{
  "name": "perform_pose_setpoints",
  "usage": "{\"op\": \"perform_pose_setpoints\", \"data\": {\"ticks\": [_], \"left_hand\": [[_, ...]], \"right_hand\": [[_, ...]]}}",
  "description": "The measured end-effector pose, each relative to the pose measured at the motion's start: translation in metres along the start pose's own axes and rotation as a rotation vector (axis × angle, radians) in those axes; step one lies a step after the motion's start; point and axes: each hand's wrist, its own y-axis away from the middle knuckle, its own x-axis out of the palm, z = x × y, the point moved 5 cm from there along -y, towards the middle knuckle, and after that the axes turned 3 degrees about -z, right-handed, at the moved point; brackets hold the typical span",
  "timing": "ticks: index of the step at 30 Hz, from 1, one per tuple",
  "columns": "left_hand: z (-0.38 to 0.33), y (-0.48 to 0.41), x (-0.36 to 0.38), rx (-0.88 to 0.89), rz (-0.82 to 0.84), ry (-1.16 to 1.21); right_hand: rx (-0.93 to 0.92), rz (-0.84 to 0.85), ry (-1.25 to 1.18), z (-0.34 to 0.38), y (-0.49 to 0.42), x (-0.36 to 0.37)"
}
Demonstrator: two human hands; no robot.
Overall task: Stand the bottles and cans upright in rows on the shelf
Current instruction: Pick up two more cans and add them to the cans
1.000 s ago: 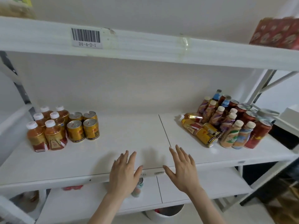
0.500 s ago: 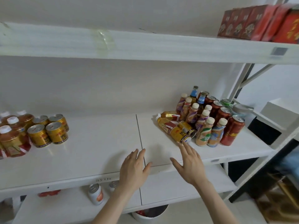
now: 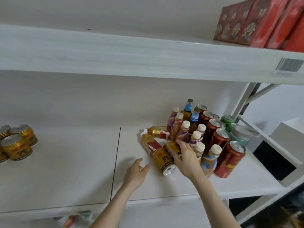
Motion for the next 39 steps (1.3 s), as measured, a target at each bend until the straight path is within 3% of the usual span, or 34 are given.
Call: {"op": "perform_pose_setpoints", "data": {"ticks": [4,9,15,30,39], "left_hand": [[-0.018,-0.027,0.03,-0.165,0.059,0.236],[-0.038,-0.051,0.048,-0.213,-0.001,0.269],[-0.021,-0.072,0.057,-0.332,-0.057,0.503],[0.011,-0.048,0.026,-0.33,-0.053,0.648],[0.013,-0.03,0.0,-0.149,-0.056,0.607]], "right_hand": [[0.055,0.126,0.044,-0.009,-0.048,0.014],[0.157,0.337,0.102,-0.024,-0.079,0.039],[0.214,0.409,0.195,-0.037,-0.084,0.057],[0.3,0.138,0.19,-0.025,-0.051,0.064],[0.257,-0.04,-0.198,-0.026,-0.005,0.061]]}}
